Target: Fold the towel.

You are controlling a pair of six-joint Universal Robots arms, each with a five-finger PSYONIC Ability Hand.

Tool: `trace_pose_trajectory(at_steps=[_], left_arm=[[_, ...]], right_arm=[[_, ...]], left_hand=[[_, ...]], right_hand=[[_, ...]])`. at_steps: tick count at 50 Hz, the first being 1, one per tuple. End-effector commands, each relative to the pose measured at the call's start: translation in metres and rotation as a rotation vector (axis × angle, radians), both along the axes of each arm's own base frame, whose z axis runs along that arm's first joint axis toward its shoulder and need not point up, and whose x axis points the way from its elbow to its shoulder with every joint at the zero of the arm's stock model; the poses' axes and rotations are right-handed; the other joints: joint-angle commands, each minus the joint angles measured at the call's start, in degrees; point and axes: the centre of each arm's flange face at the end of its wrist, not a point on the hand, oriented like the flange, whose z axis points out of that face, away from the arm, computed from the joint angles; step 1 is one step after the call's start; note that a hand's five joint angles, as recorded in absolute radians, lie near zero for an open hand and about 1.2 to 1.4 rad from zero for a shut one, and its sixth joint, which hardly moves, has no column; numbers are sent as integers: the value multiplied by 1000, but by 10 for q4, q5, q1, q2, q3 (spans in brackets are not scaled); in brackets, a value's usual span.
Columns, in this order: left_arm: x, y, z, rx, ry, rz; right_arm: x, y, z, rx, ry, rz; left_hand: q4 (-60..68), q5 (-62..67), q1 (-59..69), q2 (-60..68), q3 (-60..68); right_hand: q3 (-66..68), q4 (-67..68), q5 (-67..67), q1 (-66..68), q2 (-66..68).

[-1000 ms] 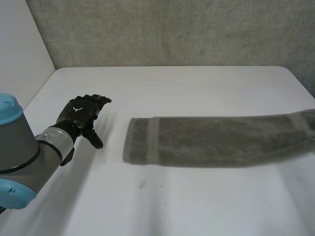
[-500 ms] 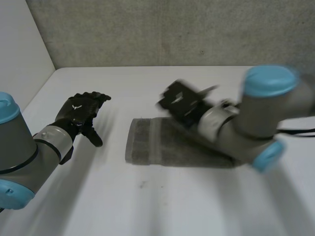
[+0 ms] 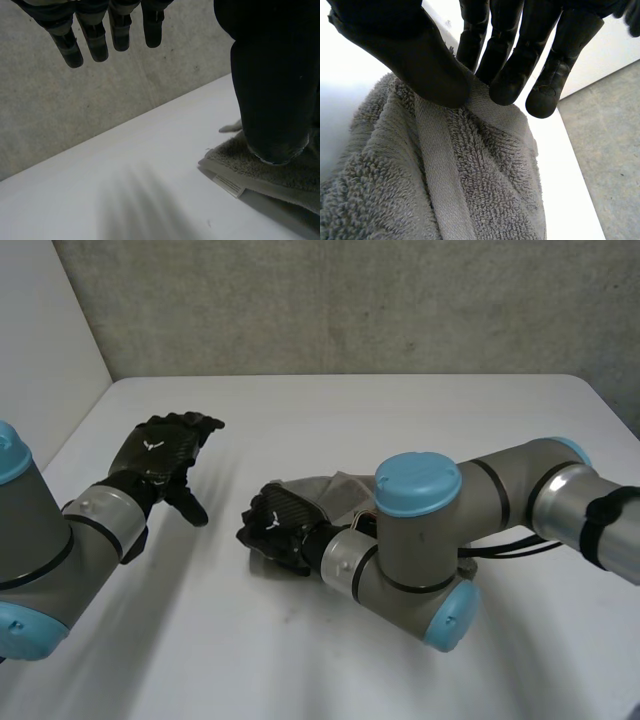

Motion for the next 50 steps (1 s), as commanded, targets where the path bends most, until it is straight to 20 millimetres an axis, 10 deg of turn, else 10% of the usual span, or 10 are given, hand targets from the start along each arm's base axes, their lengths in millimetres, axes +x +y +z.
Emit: trace_pose_trajectory(at_steps=[1,2,4,18,28,50], left_arm=[[-2,1,1,-10,5,-3],[-2,1,1,-10,5,-3],[-2,0,2,-14,6,-3],[-25,14,31,-70,95,-70],[-77,40,14,0,141,-232],[-155,16,-75,76,78,-294]], right_arm=[[11,7,-15,13,12,31],[11,7,-15,13,12,31],[8,6,-7,12,8,16],[-75,-53,105,192,-272,-370],[-143,-64,74,329,-213,-582],[-167,-43,-8,284,-41,-618]], left_hand=[[5,-12,2,6,5],[5,-12,2,6,5],[5,-12,2,6,5],[18,1,16,19,19],[25,8,23,26,25],[62,45,60,63,62]], right_hand=[[-53,-50,-45,-37,-38],[-53,-51,-46,-37,-39],[-659,-656,-652,-643,-645],[-671,-669,-664,-656,-657],[-671,-669,-664,-656,-657],[-671,-669,-664,-656,-657]])
